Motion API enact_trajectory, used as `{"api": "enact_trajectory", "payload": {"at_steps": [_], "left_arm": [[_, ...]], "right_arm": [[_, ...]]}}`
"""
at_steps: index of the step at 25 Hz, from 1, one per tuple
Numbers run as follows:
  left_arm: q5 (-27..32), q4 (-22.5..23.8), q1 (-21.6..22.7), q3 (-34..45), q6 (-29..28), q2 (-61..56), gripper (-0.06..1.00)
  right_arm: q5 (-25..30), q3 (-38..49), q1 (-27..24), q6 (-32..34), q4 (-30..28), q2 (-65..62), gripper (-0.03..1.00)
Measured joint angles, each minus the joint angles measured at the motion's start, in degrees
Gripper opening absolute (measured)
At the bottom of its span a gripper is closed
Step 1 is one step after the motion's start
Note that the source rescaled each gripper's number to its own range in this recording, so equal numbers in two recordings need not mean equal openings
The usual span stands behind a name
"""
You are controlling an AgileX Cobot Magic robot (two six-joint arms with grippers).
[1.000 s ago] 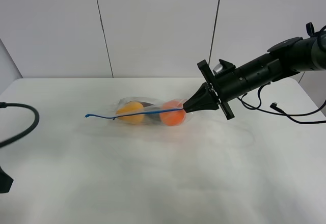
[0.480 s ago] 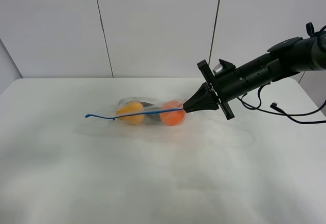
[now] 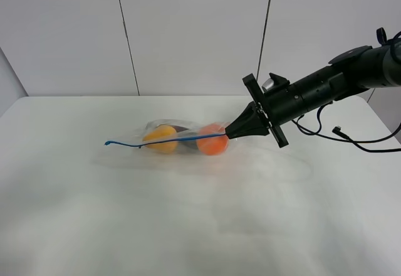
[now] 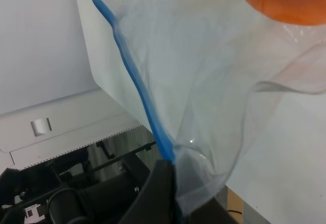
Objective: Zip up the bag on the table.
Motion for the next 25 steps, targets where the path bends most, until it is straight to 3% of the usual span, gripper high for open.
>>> {"api": "enact_trajectory", "payload": {"at_steps": [3, 5, 8, 10, 13, 18, 20, 22, 25], "left_arm": [[0.0, 0.0, 0.0, 0.0, 0.0, -0.2, 1.00], [0.0, 0.0, 0.0, 0.0, 0.0, -0.2, 1.00], [0.0, 0.0, 0.0, 0.0, 0.0, -0.2, 1.00], [0.0, 0.0, 0.0, 0.0, 0.0, -0.2, 1.00], [0.0, 0.0, 0.0, 0.0, 0.0, -0.2, 1.00], [0.0, 0.0, 0.0, 0.0, 0.0, -0.2, 1.00], [0.0, 0.0, 0.0, 0.0, 0.0, -0.2, 1.00], [0.0, 0.0, 0.0, 0.0, 0.0, -0.2, 1.00], [0.0, 0.0, 0.0, 0.0, 0.0, -0.2, 1.00]], "right_arm": [[0.1, 0.0, 0.0, 0.1, -1.7, 0.0, 0.12], [0.1, 0.0, 0.0, 0.2, -3.1, 0.0, 0.34], [0.0, -0.1, 0.0, 0.2, -7.2, -0.4, 0.78], [-0.1, -1.5, 0.0, 0.5, -12.5, -0.7, 0.92], [-0.3, -6.1, 0.0, 4.7, -26.0, -0.8, 0.98], [-1.0, -13.6, 0.0, 15.4, -52.5, -0.8, 1.00], [-0.5, -14.9, 0.0, 18.3, -60.0, -0.8, 1.00], [0.2, -15.3, -0.4, 20.3, -65.3, -0.8, 1.00], [0.3, -15.3, -3.2, 21.0, -66.2, -0.8, 1.00]]}}
